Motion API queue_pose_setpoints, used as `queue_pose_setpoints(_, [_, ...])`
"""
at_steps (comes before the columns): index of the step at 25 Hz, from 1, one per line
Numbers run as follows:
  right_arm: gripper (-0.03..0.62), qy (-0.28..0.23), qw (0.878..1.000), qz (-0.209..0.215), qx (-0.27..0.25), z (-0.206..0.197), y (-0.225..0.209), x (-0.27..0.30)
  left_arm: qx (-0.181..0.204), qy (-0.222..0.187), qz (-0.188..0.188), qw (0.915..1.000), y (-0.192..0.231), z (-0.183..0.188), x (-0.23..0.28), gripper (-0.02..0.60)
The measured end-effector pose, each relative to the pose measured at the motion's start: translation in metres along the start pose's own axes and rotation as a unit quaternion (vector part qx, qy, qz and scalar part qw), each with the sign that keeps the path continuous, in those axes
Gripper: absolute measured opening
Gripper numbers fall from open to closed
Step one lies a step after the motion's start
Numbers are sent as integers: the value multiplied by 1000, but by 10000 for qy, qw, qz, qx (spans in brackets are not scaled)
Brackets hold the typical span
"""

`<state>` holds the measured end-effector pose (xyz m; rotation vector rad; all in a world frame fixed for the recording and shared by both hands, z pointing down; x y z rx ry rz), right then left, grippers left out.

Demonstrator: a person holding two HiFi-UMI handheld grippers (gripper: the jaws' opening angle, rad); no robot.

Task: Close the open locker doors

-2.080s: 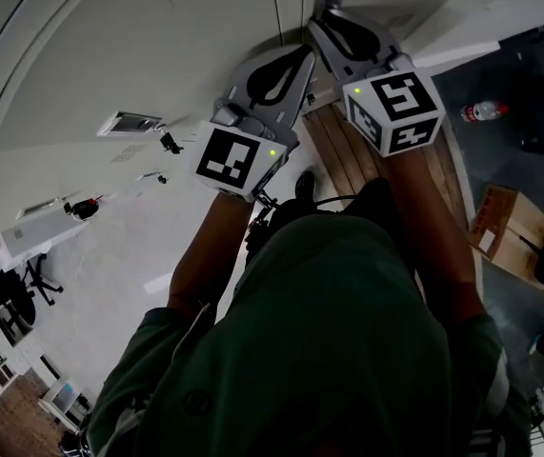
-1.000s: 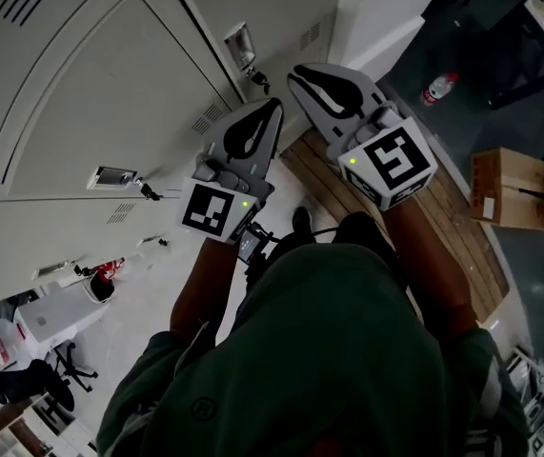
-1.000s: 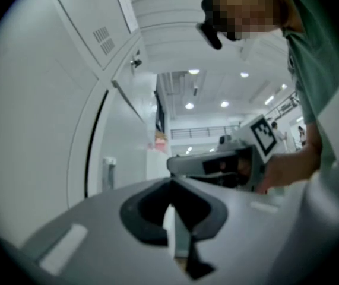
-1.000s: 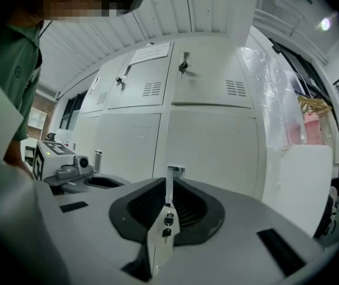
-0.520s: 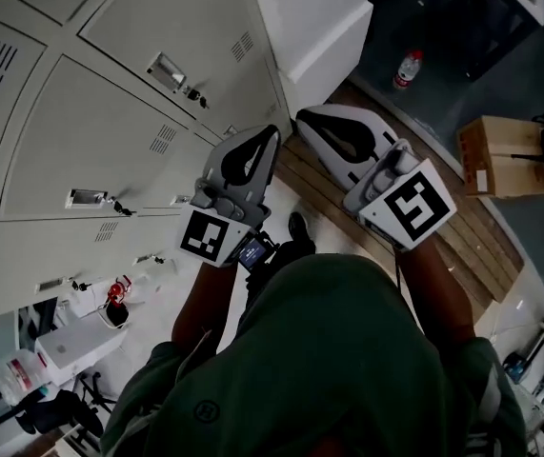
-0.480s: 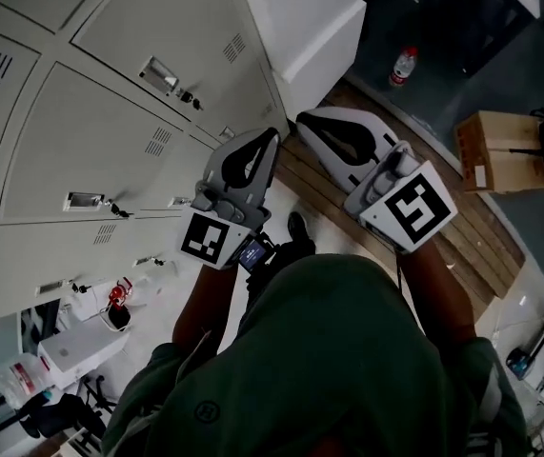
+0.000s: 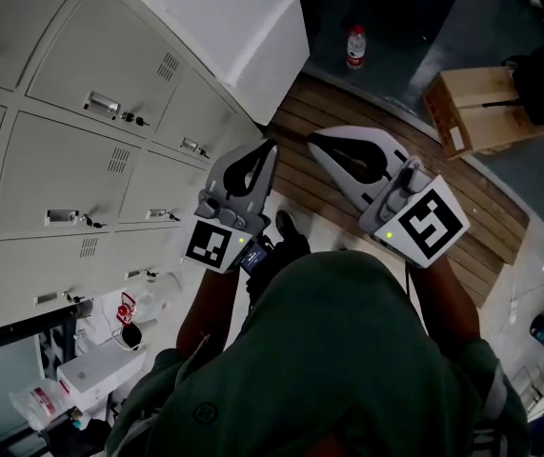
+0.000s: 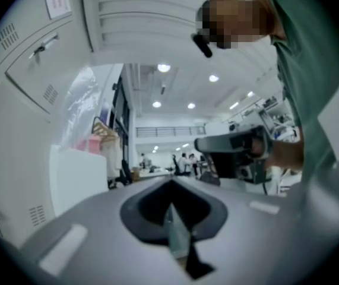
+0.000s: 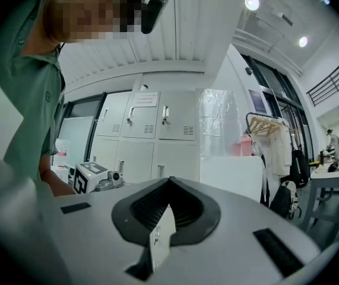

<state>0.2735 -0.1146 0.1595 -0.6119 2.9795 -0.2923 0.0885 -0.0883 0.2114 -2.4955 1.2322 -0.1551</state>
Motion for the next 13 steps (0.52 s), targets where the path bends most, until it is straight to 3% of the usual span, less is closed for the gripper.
queue_pose_setpoints(13, [6,8,9995,-303,43,-3,-13,-101,39,44,-255,9997,-80,18,39,2])
Point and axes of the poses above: the fingertips, and each gripper's own axes: x forward along the fingers, y to its left, z out of its top, the point moved 9 cm from there along -x, backward along the fingers, and after that the axes turned 14 degrees about x, right-handed, at the moved point
